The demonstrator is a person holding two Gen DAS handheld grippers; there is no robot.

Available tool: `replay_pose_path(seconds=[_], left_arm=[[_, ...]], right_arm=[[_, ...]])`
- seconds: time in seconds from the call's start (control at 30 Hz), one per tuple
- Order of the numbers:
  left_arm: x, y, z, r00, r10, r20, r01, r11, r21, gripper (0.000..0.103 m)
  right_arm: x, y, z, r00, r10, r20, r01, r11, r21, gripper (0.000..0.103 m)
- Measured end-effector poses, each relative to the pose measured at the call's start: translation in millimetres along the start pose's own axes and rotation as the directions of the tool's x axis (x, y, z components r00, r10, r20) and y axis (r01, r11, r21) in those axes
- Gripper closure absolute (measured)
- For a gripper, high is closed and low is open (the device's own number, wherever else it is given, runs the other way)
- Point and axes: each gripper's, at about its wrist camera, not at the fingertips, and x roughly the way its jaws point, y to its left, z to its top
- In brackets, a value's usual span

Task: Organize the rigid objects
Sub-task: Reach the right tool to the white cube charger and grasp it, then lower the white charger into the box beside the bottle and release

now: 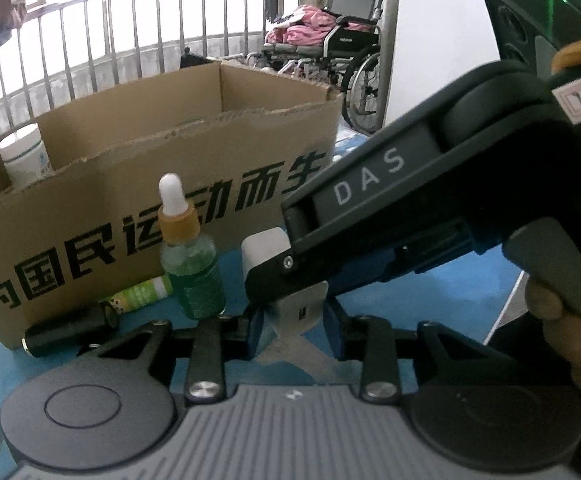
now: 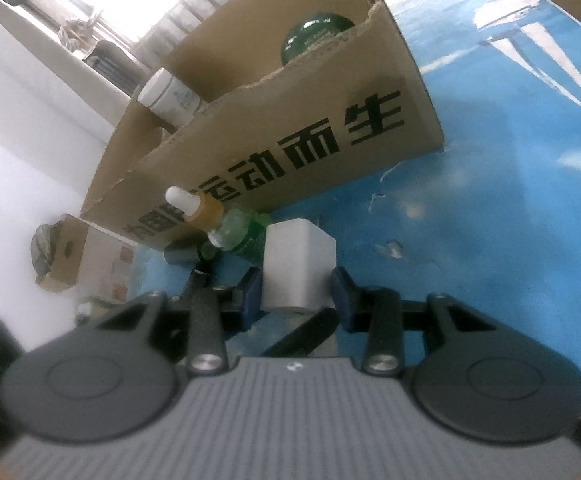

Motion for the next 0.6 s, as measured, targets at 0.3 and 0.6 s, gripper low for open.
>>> replay_pose_path(seconds=[0.3,0.6], left_arm=[[-47.7,-23.8,12.1,0.994,0.022,0.108,-0.029,0.998,0.055,0.069],[-93.3,0.4,61.5,0.966,0.116,0.232,-0.133,0.990,0.057,0.069]], right_arm=[[-52.9,17.8,-15.3,0.996,0.017,0.093,-0.015,1.000,-0.025,0.067],[-96.6,76.9,15.8,0.979,0.105,0.176,-0.072,0.980,-0.183,0.067]])
